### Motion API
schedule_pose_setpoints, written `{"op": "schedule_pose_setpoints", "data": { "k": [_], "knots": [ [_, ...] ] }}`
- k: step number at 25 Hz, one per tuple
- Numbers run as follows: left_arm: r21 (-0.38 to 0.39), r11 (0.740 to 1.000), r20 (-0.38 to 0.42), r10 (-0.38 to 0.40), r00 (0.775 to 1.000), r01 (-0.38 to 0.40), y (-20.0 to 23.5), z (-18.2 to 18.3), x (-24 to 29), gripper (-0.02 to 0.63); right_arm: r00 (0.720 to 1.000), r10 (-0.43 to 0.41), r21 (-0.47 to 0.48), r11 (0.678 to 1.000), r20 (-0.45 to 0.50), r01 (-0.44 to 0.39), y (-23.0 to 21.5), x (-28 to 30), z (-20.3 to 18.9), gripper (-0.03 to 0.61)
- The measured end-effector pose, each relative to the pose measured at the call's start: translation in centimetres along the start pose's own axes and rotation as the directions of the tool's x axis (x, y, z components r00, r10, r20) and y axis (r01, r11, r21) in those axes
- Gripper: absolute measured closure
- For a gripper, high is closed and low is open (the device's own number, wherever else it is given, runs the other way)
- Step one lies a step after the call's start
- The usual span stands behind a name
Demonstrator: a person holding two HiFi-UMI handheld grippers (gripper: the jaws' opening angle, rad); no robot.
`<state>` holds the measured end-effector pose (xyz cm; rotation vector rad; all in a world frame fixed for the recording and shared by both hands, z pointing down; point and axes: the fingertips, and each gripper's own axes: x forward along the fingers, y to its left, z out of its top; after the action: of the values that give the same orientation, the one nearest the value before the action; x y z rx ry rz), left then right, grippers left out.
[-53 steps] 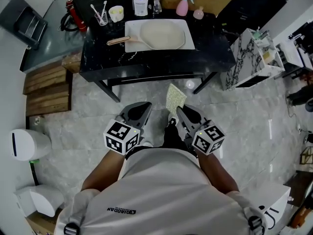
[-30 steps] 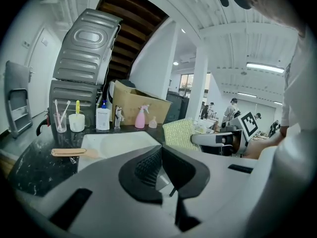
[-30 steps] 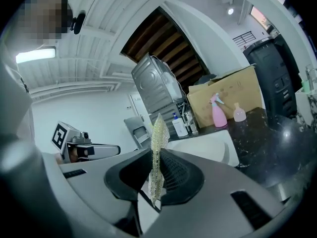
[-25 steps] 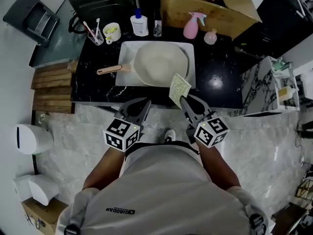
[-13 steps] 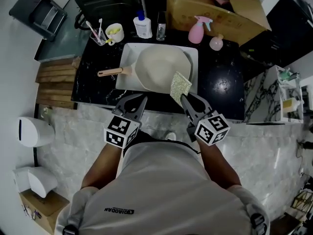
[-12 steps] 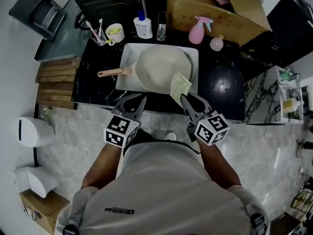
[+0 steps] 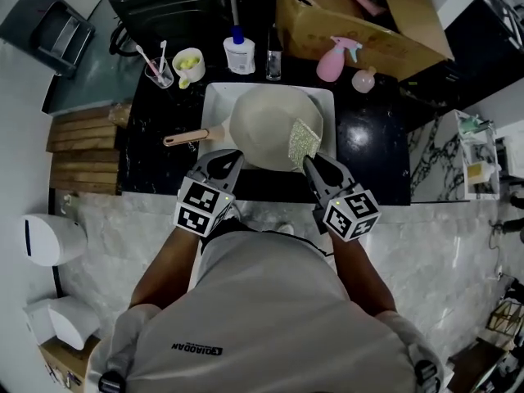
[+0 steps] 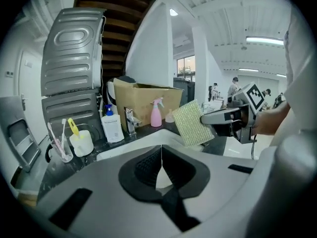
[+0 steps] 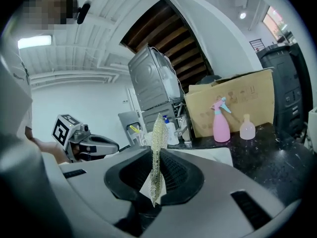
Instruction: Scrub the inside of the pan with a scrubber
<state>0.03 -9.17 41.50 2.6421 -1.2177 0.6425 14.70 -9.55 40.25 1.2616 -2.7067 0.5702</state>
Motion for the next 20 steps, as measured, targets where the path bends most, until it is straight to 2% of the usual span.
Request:
{"op": "schedule_pose_setpoints", "data": {
  "k": [4,9,14,17,20],
  "knots": [
    [0.066,0.997,-0.046,-0.038,0.998,0.041,2.6,-0.7,0.9,0.597,0.998,-0.054,-0.040,0.998,-0.027,0.053,-0.1,2.2,-0.2,0.511],
    [0.114,0.991,-0.112,-0.055,0.992,0.068,6.3,-2.9,1.9,0.597,0.991,-0.112,-0.085,0.991,-0.071,0.106,0.0,5.0,-0.9,0.511],
    [0.145,0.981,-0.242,-0.093,0.966,0.131,9.7,-7.0,2.8,0.594,0.982,-0.140,-0.076,0.988,-0.124,0.131,0.4,7.7,-2.1,0.511],
    [0.139,0.972,-0.299,-0.140,0.944,0.189,11.0,-8.9,3.1,0.532,0.974,-0.123,-0.031,0.992,-0.187,0.120,1.2,9.3,-3.8,0.511],
    [0.175,0.959,-0.342,-0.153,0.927,0.223,12.3,-10.3,3.5,0.486,0.957,-0.153,-0.078,0.987,-0.246,0.137,1.1,10.6,-5.2,0.511]
  ]
}}
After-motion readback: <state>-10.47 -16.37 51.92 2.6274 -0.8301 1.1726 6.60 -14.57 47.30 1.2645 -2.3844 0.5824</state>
